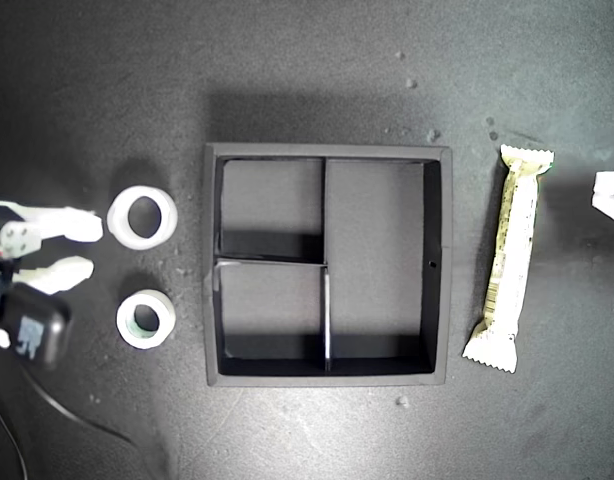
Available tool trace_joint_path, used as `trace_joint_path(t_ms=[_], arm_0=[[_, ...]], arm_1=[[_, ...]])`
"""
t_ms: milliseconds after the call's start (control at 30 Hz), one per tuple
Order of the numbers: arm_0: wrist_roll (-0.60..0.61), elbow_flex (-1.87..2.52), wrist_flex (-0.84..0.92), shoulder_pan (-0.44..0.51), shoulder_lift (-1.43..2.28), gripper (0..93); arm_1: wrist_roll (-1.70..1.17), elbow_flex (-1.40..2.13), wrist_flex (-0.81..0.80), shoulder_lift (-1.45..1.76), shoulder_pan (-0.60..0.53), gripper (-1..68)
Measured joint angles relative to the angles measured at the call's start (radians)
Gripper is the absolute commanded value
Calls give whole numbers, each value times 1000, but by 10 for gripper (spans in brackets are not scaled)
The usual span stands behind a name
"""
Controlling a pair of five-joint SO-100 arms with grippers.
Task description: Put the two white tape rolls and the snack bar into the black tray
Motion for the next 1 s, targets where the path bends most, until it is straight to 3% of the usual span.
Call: trace_joint_path(t_ms=[167,367,1000], arm_0=[[127,-94,-110,0,-40,144],[204,-278,-235,0,-494,148],[183,-311,-353,-28,-962,151]], arm_1=[[-46,-64,-37,-3,-34,-2],[-84,-66,-107,-3,-92,9],[92,-11,-144,0,-107,-1]])
